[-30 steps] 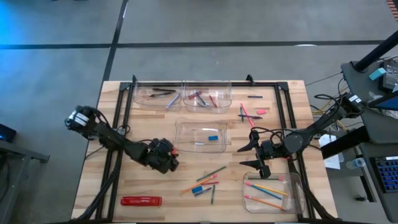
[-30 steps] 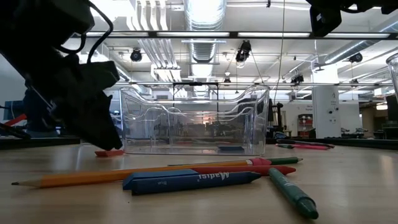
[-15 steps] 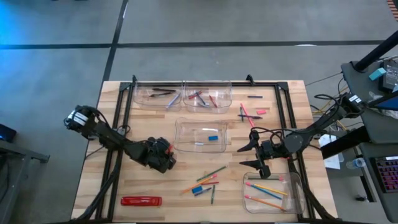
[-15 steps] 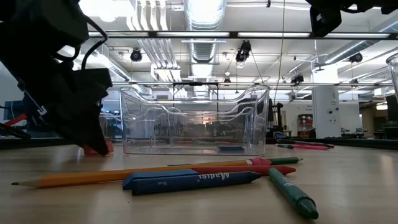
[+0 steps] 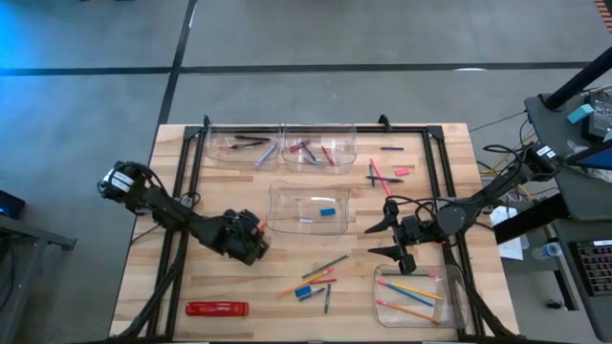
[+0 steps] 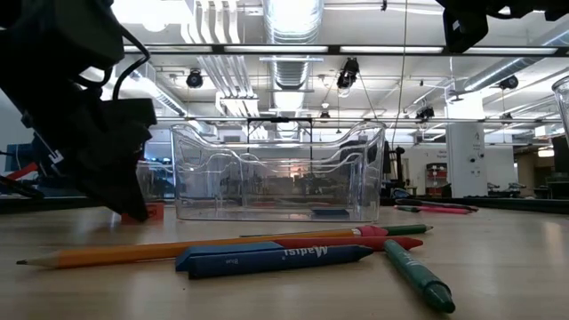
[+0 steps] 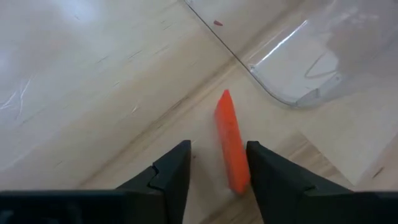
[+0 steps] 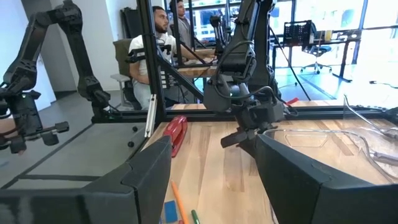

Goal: Sort crayons/erasers/pens/pencils in bins
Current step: Put the orange eraser into the middle transparent bin

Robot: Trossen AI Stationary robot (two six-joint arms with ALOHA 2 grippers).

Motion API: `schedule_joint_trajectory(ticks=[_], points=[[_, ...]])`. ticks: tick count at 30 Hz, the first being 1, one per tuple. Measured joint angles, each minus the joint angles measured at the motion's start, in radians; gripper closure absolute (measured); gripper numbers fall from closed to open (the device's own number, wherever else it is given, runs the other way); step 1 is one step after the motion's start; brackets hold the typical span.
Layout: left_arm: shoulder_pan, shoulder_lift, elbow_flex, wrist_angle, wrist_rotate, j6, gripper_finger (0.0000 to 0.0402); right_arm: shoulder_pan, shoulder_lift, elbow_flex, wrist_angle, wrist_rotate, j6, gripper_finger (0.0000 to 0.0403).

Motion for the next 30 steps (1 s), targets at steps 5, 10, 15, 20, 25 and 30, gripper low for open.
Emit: schedule_joint_trajectory(ticks=[5,10,15,20,25,30], points=[[0.000,-0.002,-0.008,-0.012,-0.003,0.003,0.0341,0.000,0.000,0.000,0.000,0.000,0.000,0.0184],[0.000,-0.047,0.002,-0.094,0.064,0.002,0.0389,0.000,0.000,0.000,0.000,0.000,0.000,0.0184],[-0.002,-0.163,0.014,-0.181,0.082,0.006,0.0388,0.000,0.000,0.000,0.001,0.000,0.000,0.0184],[-0.009,-0.335,0.034,-0.213,0.036,0.107,0.0388,0.000,0.000,0.000,0.001,0.000,0.000,0.0184],[-0.016,-0.510,0.070,-0.037,-0.097,0.387,0.0388,0.000,0.000,0.000,0.001,0.000,0.000,0.0184],[-0.016,-0.584,0.064,0.460,-0.084,0.809,0.0388,0.000,0.000,0.000,0.000,0.022,-0.002,0.0184]])
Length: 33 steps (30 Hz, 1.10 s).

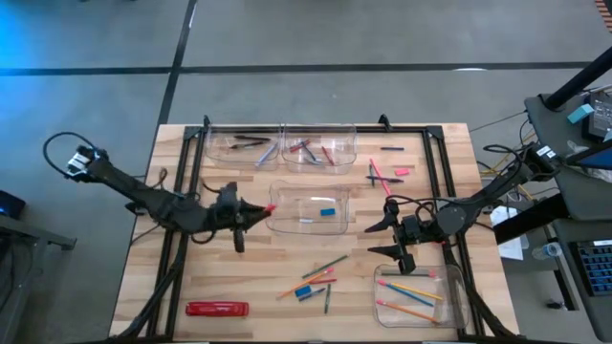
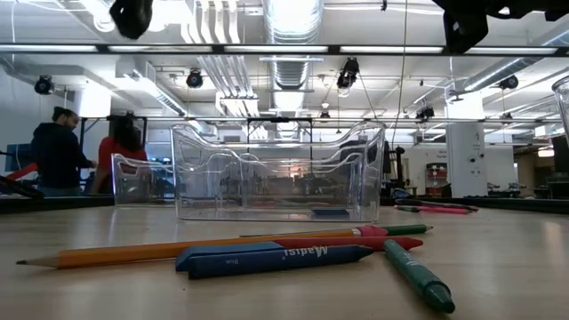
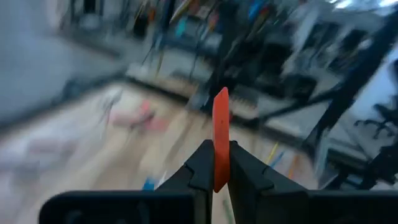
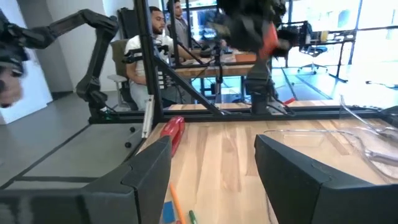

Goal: Sort crayons/erasers/pens/pencils in bins
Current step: Put the orange eraser into the middle transparent bin

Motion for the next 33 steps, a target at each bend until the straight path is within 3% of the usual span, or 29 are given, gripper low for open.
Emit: schedule_joint_trajectory(ticks=[2,6,17,33], points=[[0.004,0.013,0.005,0.070,0.006,0.094,0.0388,0.000,0.000,0.000,0.001,0.003,0.001,0.0184],[0.033,0.080,0.036,0.076,0.015,0.135,0.0388,0.000,0.000,0.000,0.000,0.004,0.005,0.0184],[0.121,0.368,0.080,0.059,0.153,0.069,0.0388,0.000,0.000,0.000,-0.001,0.005,0.017,0.0184],[0.279,0.539,0.092,0.010,0.316,-0.020,0.0389,0.000,0.000,-0.001,-0.008,0.005,0.013,0.0184]])
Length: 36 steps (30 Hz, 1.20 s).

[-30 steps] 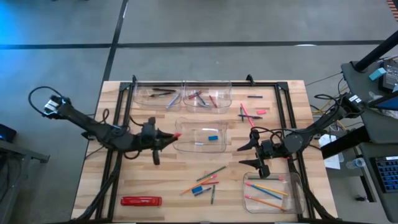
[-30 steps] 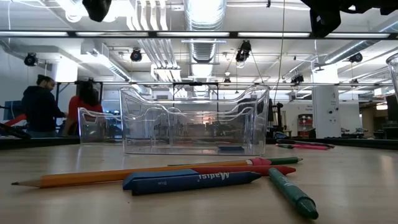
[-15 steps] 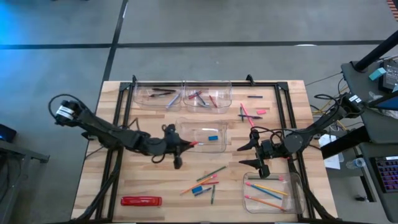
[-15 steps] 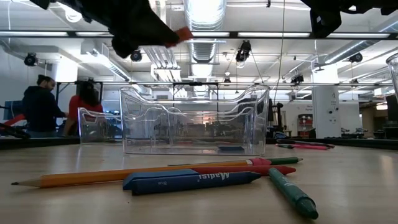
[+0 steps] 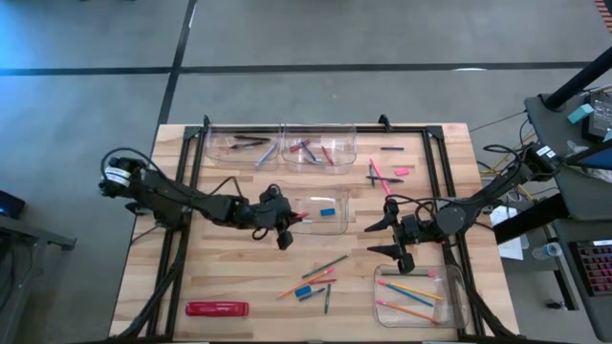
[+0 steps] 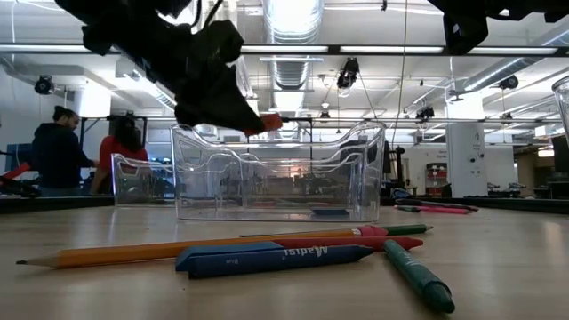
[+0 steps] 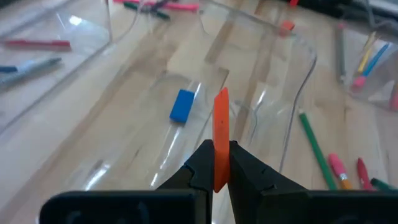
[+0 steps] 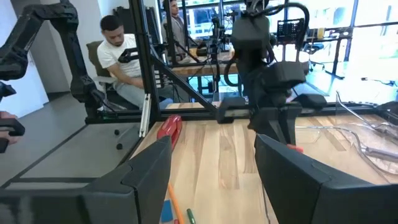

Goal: Sort crayons/erasers/pens/pencils in bins
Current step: Put the orange eraser into the middle transparent bin, then put the purple pen into the top left transparent bin

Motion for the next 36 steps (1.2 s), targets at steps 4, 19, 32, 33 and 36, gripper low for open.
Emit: schedule_joint_trajectory(ticks=[4,19,32,33,36], points=[[0.007,0.020,0.000,0.012,0.020,-0.002,0.0384,0.000,0.000,0.000,-0.001,0.000,0.000,0.0184],[0.012,-0.085,0.025,0.028,0.034,0.021,0.0279,0.000,0.000,0.000,-0.002,0.000,0.028,0.0184],[-0.186,-0.275,-0.153,0.472,0.006,0.289,0.0277,-0.010,-0.004,0.055,-0.287,0.370,0.155,0.0184],[-0.193,-0.274,-0.171,0.494,0.005,0.289,0.0277,-0.021,-0.007,0.081,-0.363,0.378,0.174,0.0184],[-0.205,-0.270,-0.209,0.535,0.003,0.289,0.0277,-0.070,-0.009,0.187,-0.660,0.379,0.298,0.0184]])
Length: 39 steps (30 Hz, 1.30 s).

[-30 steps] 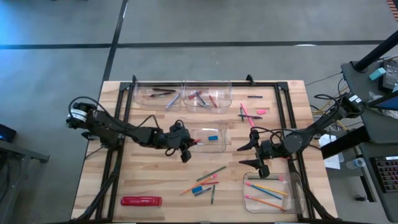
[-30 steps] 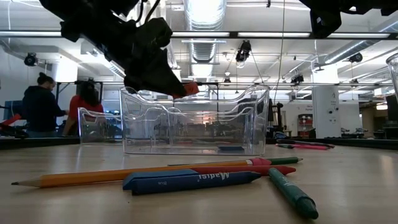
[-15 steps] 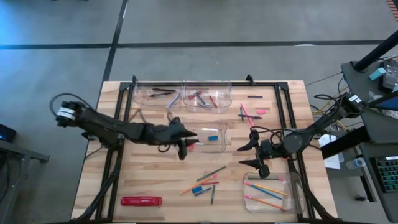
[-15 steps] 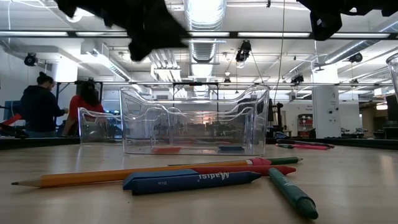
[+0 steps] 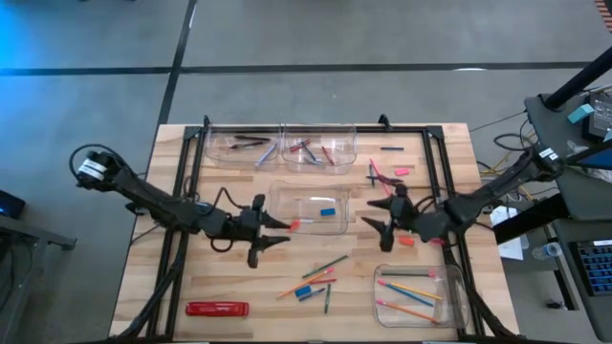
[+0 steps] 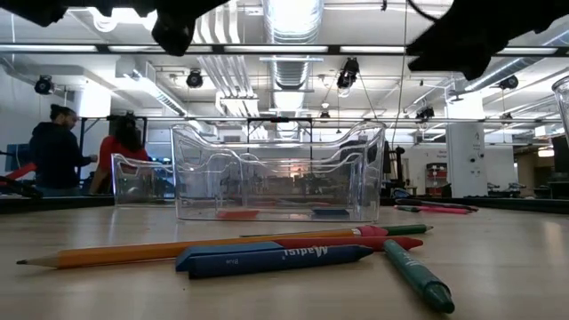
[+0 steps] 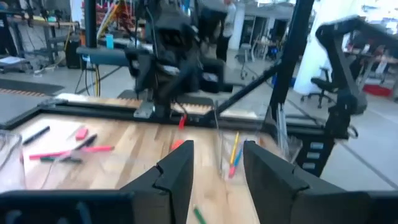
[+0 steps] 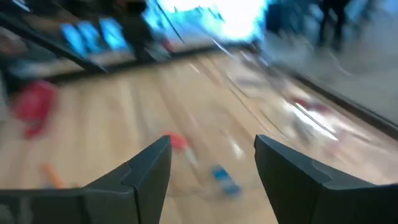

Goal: Sort crayons/erasers/pens/pencils in bins
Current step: Put the purple pen into the top left transparent bin

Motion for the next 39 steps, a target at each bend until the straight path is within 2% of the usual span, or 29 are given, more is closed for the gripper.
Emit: schedule_joint_trajectory(ticks=[5,7,9,17,23,29,32,39], points=[[-0.006,-0.020,-0.032,-0.003,0.000,0.000,0.0277,-0.096,0.026,0.158,-0.554,0.000,0.221,0.0184],[-0.009,-0.042,-0.041,0.002,0.004,-0.001,0.0277,-0.135,0.032,0.190,-0.697,-0.017,0.277,0.0184],[-0.012,-0.061,-0.052,-0.001,0.011,-0.001,0.0277,-0.179,0.033,0.196,-0.766,-0.052,0.301,0.0184],[-0.019,-0.093,-0.058,-0.001,0.019,-0.010,0.0277,-0.402,0.062,0.164,-0.763,-0.342,0.189,0.0184],[-0.020,-0.093,-0.058,-0.001,0.022,-0.028,0.0277,-0.576,0.116,0.164,-0.756,-0.381,0.050,0.0184],[-0.020,-0.093,-0.058,-0.001,0.022,-0.027,0.0277,-0.734,0.192,0.164,-0.697,-0.550,-0.102,0.0184],[-0.019,-0.093,-0.058,0.001,0.022,-0.027,0.0277,-0.777,0.231,0.164,-0.650,-0.594,-0.154,0.0184],[-0.017,-0.093,-0.049,0.073,-0.007,0.060,0.0277,-0.830,0.324,0.164,-0.595,-0.600,-0.247,0.0184]])
